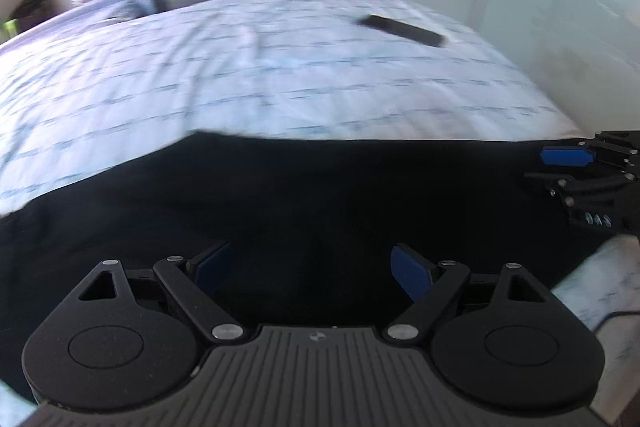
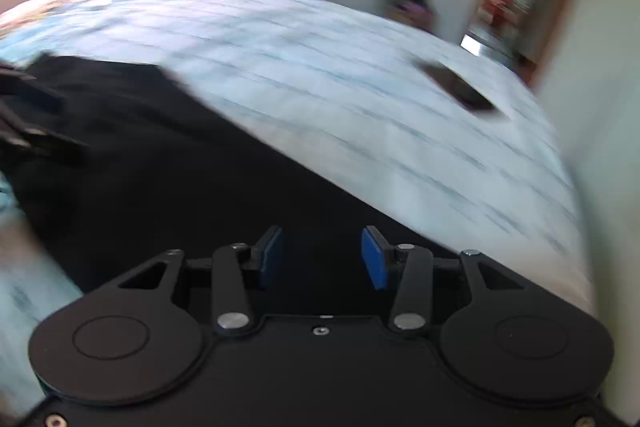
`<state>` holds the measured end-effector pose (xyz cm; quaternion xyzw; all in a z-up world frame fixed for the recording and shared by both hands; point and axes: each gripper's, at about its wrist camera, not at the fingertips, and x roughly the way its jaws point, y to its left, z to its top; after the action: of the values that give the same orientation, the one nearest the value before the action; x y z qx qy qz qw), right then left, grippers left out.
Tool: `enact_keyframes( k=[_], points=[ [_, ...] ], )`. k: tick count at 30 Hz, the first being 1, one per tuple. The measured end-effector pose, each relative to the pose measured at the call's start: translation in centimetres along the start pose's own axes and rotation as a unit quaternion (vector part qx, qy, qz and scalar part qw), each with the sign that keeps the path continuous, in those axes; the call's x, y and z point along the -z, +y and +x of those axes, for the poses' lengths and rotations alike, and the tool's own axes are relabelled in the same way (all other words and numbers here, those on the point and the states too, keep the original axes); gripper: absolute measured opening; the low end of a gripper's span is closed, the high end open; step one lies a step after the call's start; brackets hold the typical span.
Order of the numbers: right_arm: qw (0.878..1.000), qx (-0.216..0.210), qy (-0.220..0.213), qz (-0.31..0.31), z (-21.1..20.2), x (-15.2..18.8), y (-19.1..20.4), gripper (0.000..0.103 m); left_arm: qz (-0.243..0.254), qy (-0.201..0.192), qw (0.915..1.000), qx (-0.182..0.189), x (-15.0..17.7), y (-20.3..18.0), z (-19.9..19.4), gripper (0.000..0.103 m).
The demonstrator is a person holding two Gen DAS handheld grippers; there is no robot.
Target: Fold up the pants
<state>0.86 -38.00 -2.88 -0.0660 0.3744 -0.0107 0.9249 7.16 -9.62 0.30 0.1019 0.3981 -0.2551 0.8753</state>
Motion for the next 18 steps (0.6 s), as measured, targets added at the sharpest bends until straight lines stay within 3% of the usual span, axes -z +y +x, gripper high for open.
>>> enact_keyframes(
  k=[3,7,9,13,14,16,18],
  points=[
    [0.999,0.011,0.023,0.026,2.3,1.4,-3.1,0.046,0.030,0.005,0.9991,0.031,-0.8,-4.2,1.6,0.088],
    [0.994,-0.011,-0.022,0.103,2.1,1.2,-5.6,0.049,0.081,0.005,0.9961,0.036,-1.3,-9.9,3.5,0.088],
    [0.996,0.002,-0.037,0.085,1.0,1.5,-5.4,0.049,0.105,0.000,0.9940,0.032,-1.2,-12.0,4.0,0.088],
    [0.998,0.026,-0.008,0.063,1.5,3.8,-6.4,0.053,0.127,0.007,0.9913,0.035,-1.0,-14.9,5.8,0.088],
    [0.995,0.026,-0.018,0.092,0.9,4.3,-7.3,0.053,0.133,0.016,0.9903,0.036,-0.9,-15.5,6.4,0.088],
    [0.986,0.071,-0.060,0.140,-1.8,5.2,-9.1,0.054,0.141,0.025,0.9891,0.033,-0.5,-16.4,7.0,0.088],
    [0.971,0.120,-0.109,0.178,-5.2,6.9,-10.5,0.069,0.151,0.010,0.9880,0.031,-0.3,-16.8,6.5,0.088]
  ],
)
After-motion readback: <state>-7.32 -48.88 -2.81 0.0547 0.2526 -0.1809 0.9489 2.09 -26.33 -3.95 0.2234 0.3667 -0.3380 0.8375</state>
